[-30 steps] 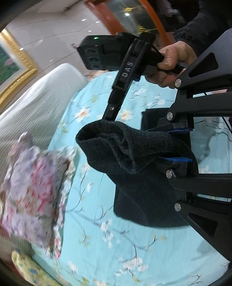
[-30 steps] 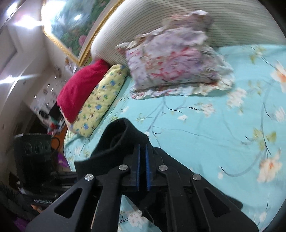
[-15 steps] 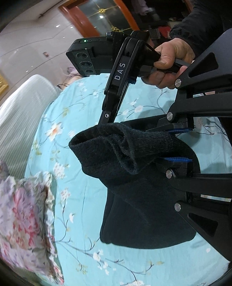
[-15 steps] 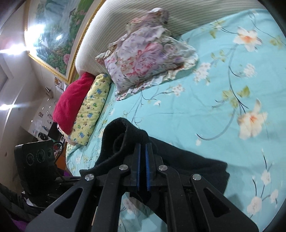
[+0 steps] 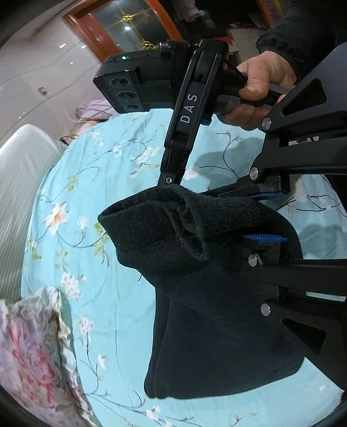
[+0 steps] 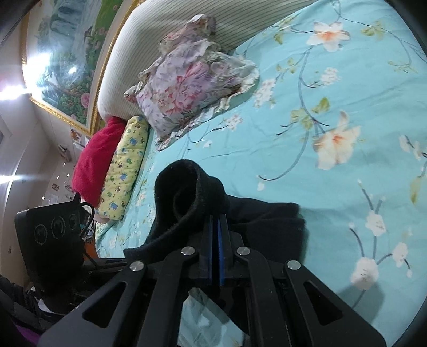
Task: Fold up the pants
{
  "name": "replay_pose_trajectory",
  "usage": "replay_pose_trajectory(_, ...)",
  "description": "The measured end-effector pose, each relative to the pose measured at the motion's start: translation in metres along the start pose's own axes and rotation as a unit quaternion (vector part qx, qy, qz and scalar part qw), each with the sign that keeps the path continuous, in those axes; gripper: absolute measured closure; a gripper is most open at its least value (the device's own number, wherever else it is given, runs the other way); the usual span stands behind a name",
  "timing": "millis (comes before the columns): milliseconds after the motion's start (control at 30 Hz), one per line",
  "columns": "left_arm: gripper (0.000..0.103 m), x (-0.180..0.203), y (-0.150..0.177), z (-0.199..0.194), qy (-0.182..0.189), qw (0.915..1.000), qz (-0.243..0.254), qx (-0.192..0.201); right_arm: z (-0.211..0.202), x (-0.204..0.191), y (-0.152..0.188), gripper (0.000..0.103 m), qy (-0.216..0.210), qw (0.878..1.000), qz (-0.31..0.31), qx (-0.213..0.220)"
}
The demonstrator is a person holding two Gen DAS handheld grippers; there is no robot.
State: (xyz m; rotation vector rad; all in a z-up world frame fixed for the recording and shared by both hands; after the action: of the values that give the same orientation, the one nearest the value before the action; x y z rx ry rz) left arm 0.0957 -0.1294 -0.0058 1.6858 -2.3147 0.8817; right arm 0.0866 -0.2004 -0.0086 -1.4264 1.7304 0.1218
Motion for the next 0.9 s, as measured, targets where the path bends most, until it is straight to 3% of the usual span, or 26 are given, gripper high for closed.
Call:
replay_pose_trajectory(133,0.077,0.000,0.001,0.018,-0.006,0.9998,0.004,-0.017,-0.005,0.013,0.005,0.097,0.018,1.000,0.013,0.002)
replay_pose_trajectory(267,0.068,0.000,-0.001,0.024,0.018,0.9994,-0.010,-0.028,-0.012,0.021,0.008,0.097,0.027,0.999,0.026,0.007)
replay_pose_trajectory(600,0.053,0.012,0.000,0.006,0.040,0.9987,0.022,-0.022,-0.034,0.031,0.008,0.097,0.047,0.997,0.051,0.028)
replay_pose_trajectory(667,0.052,0.012,0.001,-0.002,0.038,0.9988,0.028,-0.015,-0.036,0.030,0.009,0.089,0.055,0.997,0.055,0.027)
replay_pose_trajectory(700,0.052,0.011,0.001,-0.005,0.038,0.9988,0.028,-0.013,-0.036,0.029,0.009,0.077,0.058,0.996,0.057,0.026)
replay_pose_trajectory(733,0.051,0.009,0.002,-0.008,0.038,0.9989,0.026,-0.011,-0.035,0.028,0.010,0.057,0.062,0.996,0.059,0.024)
replay_pose_trajectory(800,0.051,0.001,0.001,-0.015,0.036,0.9992,0.015,-0.005,-0.037,0.023,0.011,0.041,0.072,0.995,0.054,0.030)
replay_pose_trajectory(900,0.051,-0.012,-0.001,-0.022,0.030,0.9995,0.001,0.003,-0.038,0.015,0.012,0.041,0.082,0.995,0.042,0.037)
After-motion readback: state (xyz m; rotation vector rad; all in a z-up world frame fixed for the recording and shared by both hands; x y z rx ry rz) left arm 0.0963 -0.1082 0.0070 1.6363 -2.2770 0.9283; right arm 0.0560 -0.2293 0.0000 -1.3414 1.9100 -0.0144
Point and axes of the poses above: each gripper's, at about its wrist camera, not at the fingertips, and z roughly the way its jaws point, x to its right, y to its underside, the point moved 6 cm from there along z, roughly the way its jaws point, and after that the axes turned 2 degrees about z, right-handed, at the moved point
